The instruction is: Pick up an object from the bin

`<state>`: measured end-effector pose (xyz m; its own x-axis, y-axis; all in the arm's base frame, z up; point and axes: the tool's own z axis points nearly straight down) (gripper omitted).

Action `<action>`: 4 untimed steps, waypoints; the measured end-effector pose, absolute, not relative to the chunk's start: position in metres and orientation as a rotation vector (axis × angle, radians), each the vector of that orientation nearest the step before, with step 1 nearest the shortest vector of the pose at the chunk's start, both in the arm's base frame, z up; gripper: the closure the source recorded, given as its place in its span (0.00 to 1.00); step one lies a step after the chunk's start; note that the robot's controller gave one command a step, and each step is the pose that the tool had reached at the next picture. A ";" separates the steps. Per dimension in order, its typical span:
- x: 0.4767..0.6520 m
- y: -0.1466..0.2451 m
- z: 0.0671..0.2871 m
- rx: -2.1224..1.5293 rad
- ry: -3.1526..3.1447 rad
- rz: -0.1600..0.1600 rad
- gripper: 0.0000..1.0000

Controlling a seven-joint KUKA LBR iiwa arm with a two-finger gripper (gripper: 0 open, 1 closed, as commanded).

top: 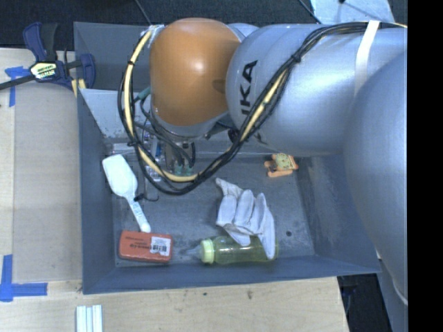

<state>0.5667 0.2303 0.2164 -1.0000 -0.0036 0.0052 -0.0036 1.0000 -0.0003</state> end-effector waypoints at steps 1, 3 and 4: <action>0.568 0.229 0.222 0.000 -3.144 -0.003 0.00; 0.557 0.173 0.140 0.011 -3.142 0.001 0.00; 0.560 0.166 0.175 0.010 -3.138 0.002 0.00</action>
Offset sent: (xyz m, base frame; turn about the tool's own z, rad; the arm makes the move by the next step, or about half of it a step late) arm 0.0174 -0.0521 -0.0719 -0.0415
